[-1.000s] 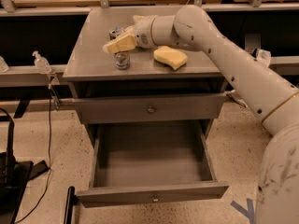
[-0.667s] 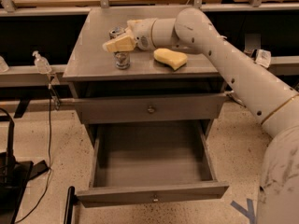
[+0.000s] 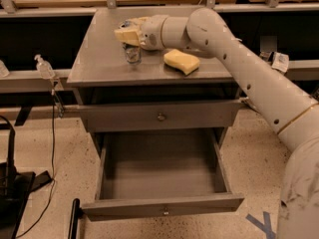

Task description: Place redbull can into middle drawer

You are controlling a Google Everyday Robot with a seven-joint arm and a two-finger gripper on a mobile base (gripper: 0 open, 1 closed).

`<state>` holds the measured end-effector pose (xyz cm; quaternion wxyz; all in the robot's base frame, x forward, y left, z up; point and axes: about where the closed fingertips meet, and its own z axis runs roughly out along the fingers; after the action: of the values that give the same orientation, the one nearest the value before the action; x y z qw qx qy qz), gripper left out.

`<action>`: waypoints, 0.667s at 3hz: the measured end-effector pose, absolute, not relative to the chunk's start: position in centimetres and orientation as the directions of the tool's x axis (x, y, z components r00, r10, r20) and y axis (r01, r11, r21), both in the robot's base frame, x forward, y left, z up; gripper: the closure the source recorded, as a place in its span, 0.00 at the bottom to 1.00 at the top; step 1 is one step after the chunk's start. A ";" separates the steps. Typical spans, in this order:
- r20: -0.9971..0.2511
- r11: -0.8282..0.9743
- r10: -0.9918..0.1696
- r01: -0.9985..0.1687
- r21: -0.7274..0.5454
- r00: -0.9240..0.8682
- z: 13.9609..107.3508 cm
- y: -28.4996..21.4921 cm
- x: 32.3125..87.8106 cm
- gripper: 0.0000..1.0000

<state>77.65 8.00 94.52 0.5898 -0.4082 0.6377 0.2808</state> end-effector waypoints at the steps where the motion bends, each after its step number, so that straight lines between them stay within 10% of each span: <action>1: -0.984 0.521 -0.144 -0.838 -0.164 0.104 98.8 7.1 77.5 0.98; 2: -0.979 0.497 -0.093 -0.844 -0.203 0.181 103.8 3.8 75.3 1.00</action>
Offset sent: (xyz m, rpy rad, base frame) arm -0.1083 -0.0792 0.1183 0.0430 -0.1565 0.3119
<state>75.34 3.79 103.79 0.6499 -0.4098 0.5711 0.2890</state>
